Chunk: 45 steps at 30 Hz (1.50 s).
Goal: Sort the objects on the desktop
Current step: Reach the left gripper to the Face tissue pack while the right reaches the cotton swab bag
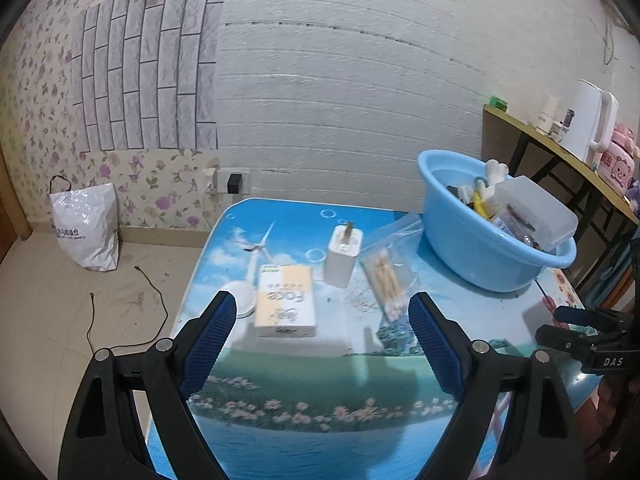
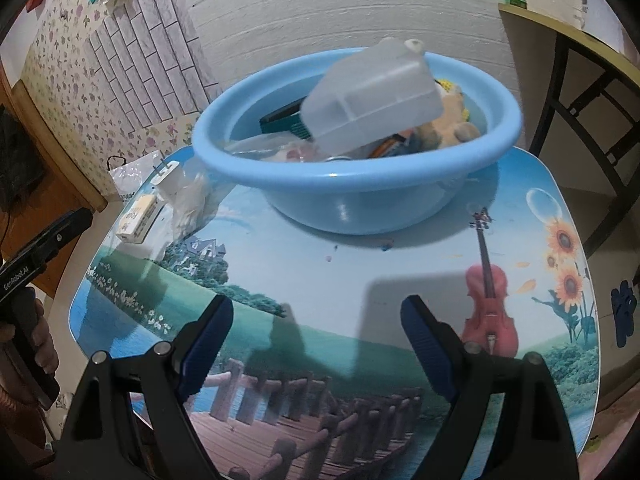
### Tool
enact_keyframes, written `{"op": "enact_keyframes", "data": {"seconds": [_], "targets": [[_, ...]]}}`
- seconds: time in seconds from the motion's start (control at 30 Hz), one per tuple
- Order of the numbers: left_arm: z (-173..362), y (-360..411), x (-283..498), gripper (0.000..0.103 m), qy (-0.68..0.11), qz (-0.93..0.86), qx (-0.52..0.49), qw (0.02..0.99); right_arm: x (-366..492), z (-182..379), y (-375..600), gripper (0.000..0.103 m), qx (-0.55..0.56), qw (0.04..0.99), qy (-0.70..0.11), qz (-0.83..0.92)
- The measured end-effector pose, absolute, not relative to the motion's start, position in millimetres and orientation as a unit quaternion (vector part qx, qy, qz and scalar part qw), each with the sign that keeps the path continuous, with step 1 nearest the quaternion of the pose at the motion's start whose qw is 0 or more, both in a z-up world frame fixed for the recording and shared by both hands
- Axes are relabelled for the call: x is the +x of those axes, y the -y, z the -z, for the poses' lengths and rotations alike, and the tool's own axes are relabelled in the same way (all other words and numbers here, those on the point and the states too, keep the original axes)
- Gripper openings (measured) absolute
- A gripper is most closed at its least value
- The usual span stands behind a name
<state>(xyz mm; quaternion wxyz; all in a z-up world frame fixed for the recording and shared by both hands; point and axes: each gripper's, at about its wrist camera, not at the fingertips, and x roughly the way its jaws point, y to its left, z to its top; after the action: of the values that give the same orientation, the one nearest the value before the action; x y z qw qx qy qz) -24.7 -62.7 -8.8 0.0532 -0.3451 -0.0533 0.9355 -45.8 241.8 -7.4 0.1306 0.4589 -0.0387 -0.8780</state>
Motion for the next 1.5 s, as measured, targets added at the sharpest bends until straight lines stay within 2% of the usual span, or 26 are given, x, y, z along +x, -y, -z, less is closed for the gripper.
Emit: {"op": "enact_keyframes", "data": {"seconds": [0.9, 1.17, 1.5], "targets": [[34, 115, -35, 0.088, 0.079, -0.926, -0.367, 0.033, -55, 11, -171, 0.087, 0.473, 0.184, 0.0, 0.862], [40, 112, -54, 0.088, 0.046, -0.925, -0.375, 0.039, -65, 4, -151, 0.085, 0.457, 0.189, -0.007, 0.869], [40, 127, -65, 0.088, 0.046, -0.919, -0.385, 0.069, -91, 3, -120, 0.083, 0.442, 0.182, -0.01, 0.878]]}}
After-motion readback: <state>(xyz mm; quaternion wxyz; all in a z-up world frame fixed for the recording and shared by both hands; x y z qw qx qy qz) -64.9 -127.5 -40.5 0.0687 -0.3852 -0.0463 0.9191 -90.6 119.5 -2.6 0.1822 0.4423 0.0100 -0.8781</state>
